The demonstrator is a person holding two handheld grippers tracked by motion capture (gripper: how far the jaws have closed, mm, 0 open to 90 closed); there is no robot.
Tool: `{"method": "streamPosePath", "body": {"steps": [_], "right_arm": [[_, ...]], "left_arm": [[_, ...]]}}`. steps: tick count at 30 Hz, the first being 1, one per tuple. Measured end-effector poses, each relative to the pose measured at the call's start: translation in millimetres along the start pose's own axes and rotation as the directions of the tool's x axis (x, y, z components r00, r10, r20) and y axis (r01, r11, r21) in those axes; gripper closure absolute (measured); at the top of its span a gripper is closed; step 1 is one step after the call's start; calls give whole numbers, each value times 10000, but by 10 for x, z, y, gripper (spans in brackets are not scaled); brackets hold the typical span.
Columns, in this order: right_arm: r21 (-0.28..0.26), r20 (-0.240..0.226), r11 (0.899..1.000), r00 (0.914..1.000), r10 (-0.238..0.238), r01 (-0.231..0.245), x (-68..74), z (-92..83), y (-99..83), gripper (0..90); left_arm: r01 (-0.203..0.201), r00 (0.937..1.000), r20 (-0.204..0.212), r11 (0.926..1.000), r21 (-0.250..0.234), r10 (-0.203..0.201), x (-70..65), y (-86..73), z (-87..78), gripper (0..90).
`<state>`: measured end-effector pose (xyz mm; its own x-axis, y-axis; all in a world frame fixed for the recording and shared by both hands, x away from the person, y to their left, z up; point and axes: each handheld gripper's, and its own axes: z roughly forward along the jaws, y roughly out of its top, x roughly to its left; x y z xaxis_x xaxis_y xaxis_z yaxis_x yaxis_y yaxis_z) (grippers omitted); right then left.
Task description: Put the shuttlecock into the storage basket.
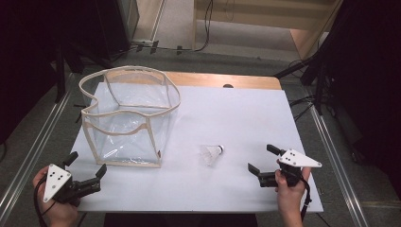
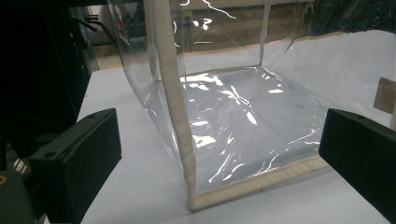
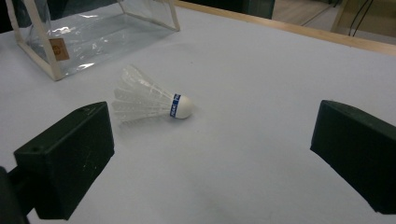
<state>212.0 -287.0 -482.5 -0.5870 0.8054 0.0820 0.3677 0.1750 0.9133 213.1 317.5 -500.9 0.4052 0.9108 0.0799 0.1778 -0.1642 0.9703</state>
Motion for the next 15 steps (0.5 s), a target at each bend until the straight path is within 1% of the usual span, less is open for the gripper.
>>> {"method": "streamPosePath", "body": {"steps": [3, 6, 10, 11, 13, 14, 15], "right_arm": [[73, -36, 9999, 9999, -96, 96, 20, 15, 33, 0], [188, -195, 9996, 9996, -222, 225, 52, 38, 64, 0], [259, -293, 9995, 9994, -188, 195, 72, 65, 79, 0], [330, -405, 9991, 9988, -271, 284, 92, 92, 93, 0], [399, -429, 9986, 9985, -330, 348, 105, 106, 100, 8], [508, -548, 9975, 9974, -470, 498, 133, 135, 114, 72], [508, -548, 9975, 9974, -470, 498, 133, 135, 114, 72]], "left_arm": [[-15, 10000, -3, 10000, -25, 15, -2, -1, -5, 0], [0, 10000, -7, 10000, -33, 0, -4, -1, -5, 0], [-44, 10000, -3, 10000, -26, 44, -13, -2, -7, 0], [-62, 10000, 5, 10000, -23, 62, -13, -2, -9, 0], [-56, 10000, -7, 10000, -33, 56, -13, -2, -9, 0], [-48, 10000, -8, 10000, -49, 48, -12, -3, -12, 0], [-71, 10000, -16, 9999, -73, 71, -10, -2, -15, 0]]}}
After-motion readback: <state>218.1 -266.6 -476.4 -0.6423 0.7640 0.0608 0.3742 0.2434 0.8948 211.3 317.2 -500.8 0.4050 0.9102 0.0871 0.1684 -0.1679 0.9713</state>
